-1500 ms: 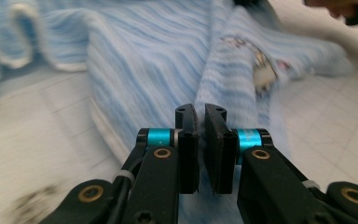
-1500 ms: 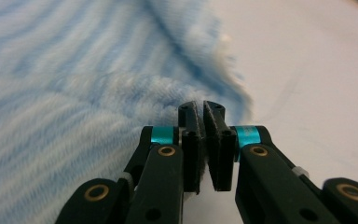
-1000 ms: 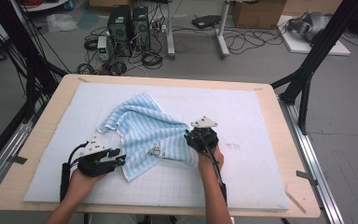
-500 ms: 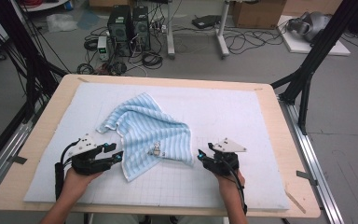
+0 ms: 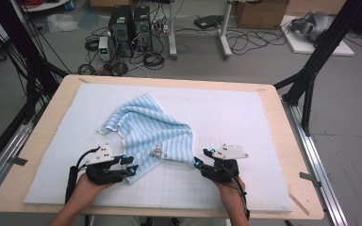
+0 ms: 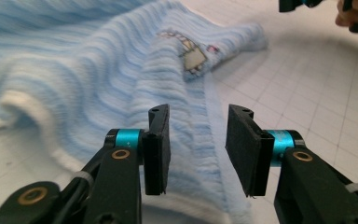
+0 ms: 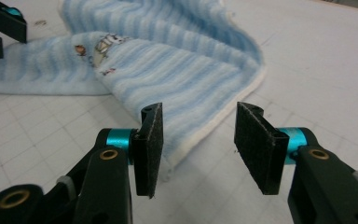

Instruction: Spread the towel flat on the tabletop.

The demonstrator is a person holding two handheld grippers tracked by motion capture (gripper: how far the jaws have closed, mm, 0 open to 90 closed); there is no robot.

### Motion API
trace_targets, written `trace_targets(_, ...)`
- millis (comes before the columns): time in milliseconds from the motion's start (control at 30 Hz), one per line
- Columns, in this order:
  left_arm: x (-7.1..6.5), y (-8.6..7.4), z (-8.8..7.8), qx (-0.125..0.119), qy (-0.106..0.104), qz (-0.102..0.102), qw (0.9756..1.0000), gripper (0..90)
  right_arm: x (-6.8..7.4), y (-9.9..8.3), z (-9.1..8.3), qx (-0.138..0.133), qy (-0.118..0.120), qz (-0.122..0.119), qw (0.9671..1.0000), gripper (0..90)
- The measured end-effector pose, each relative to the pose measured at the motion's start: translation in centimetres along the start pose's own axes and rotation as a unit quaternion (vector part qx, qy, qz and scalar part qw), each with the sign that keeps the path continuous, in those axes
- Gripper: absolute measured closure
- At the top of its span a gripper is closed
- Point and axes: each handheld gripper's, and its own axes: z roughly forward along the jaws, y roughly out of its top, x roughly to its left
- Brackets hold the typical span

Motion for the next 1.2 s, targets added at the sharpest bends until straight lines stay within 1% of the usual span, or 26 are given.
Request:
trace_targets(33,-0.1,0.0,0.3,0.009,0.003,0.005,0.9999,55.6,0.2,0.0,0.1,0.003,0.002,-0.002,1.0000,51.9)
trace_targets(67,-0.2,0.0,0.6,0.018,0.012,0.009,0.9997,52.3,0.3,0.1,0.3,0.003,0.004,-0.003,1.0000,52.1)
trace_targets(100,-0.2,-0.1,0.9,0.023,0.017,0.008,0.9995,49.5,0.4,0.1,0.4,0.005,0.008,-0.004,0.9999,52.4)
trace_targets(133,-0.3,-0.2,1.0,0.026,0.020,0.008,0.9994,49.6,0.5,0.1,0.5,0.005,0.011,-0.007,0.9999,53.1)
trace_targets(200,-0.3,-0.3,1.3,0.043,0.034,0.011,0.9984,51.6,0.8,0.1,0.6,0.008,0.021,-0.009,0.9997,56.1)
trace_targets(233,-0.3,-0.4,1.5,0.050,0.037,0.013,0.9980,53.6,0.9,0.2,0.7,0.009,0.029,-0.013,0.9994,58.8)
trace_targets(267,-0.3,-0.4,1.7,0.058,0.039,0.012,0.9975,56.9,1.0,0.2,0.9,0.015,0.042,-0.016,0.9989,65.1)
trace_targets(300,-0.4,-0.3,1.8,0.062,0.045,0.017,0.9970,60.4,1.2,0.2,1.1,0.023,0.060,-0.020,0.9978,69.1)
trace_targets(333,-0.4,-0.3,1.9,0.062,0.048,0.021,0.9967,64.6,1.3,0.2,1.3,0.028,0.073,-0.029,0.9965,70.4)
trace_targets(400,-0.4,-0.3,1.8,0.062,0.047,0.020,0.9968,74.7,1.7,0.2,2.0,0.043,0.099,-0.035,0.9935,70.4)
trace_targets(433,-0.4,-0.4,1.8,0.061,0.045,0.018,0.9970,80.8,2.0,0.2,2.4,0.051,0.101,-0.041,0.9927,68.8)
trace_targets(467,-0.3,-0.4,1.8,0.060,0.045,0.018,0.9970,83.7,2.2,0.2,2.8,0.057,0.097,-0.047,0.9926,67.1)
trace_targets(500,-0.3,-0.3,1.7,0.060,0.045,0.020,0.9970,84.6,2.3,0.2,3.4,0.064,0.092,-0.052,0.9924,65.8)
trace_targets(567,-0.2,-0.3,1.5,0.055,0.048,0.029,0.9969,85.6,2.3,0.4,4.5,0.081,0.063,-0.063,0.9927,63.0)
trace_targets(600,-0.1,-0.3,1.4,0.053,0.051,0.027,0.9969,85.8,2.2,0.6,5.0,0.087,0.051,-0.066,0.9928,63.0)
trace_targets(667,0.4,-0.3,0.9,0.042,0.057,0.018,0.9973,86.3,1.9,1.0,5.7,0.090,0.041,-0.069,0.9927,65.4)
trace_targets(733,0.9,-0.2,0.5,0.031,0.062,0.008,0.9975,86.5,1.6,1.2,6.1,0.093,0.039,-0.071,0.9924,71.8)
trace_targets(767,1.1,-0.2,0.3,0.024,0.065,0.003,0.9976,86.7,1.3,1.3,6.2,0.091,0.038,-0.079,0.9920,76.4)
trace_targets(833,1.3,-0.1,0.1,0.012,0.069,-0.006,0.9975,86.9,1.1,1.3,6.2,0.093,0.037,-0.085,0.9913,83.3)
trace_targets(900,1.5,0.0,0.0,0.010,0.068,-0.007,0.9976,87.0,1.0,1.5,6.1,0.100,0.037,-0.085,0.9906,86.9)
trace_targets(933,1.5,0.0,0.0,0.009,0.065,-0.009,0.9978,87.1,1.0,1.5,6.0,0.104,0.043,-0.083,0.9902,87.3)
trace_targets(1000,1.6,0.1,-0.4,-0.002,0.056,-0.018,0.9983,87.0,0.8,1.5,5.7,0.108,0.061,-0.070,0.9898,87.7)
trace_targets(1033,1.7,0.1,-0.7,-0.009,0.049,-0.025,0.9984,87.0,0.7,1.4,5.4,0.109,0.072,-0.068,0.9891,87.7)
trace_targets(1133,1.8,0.1,-1.5,-0.021,0.020,-0.036,0.9989,86.8,1.1,0.5,4.3,0.104,0.104,-0.069,0.9868,87.7)
trace_targets(1167,1.7,0.0,-1.7,-0.023,0.009,-0.039,0.9989,86.8,1.3,0.3,3.9,0.104,0.113,-0.071,0.9856,87.7)
trace_targets(1200,1.6,0.0,-1.8,-0.023,0.003,-0.039,0.9990,86.8,1.5,0.1,3.5,0.108,0.124,-0.073,0.9837,87.7)
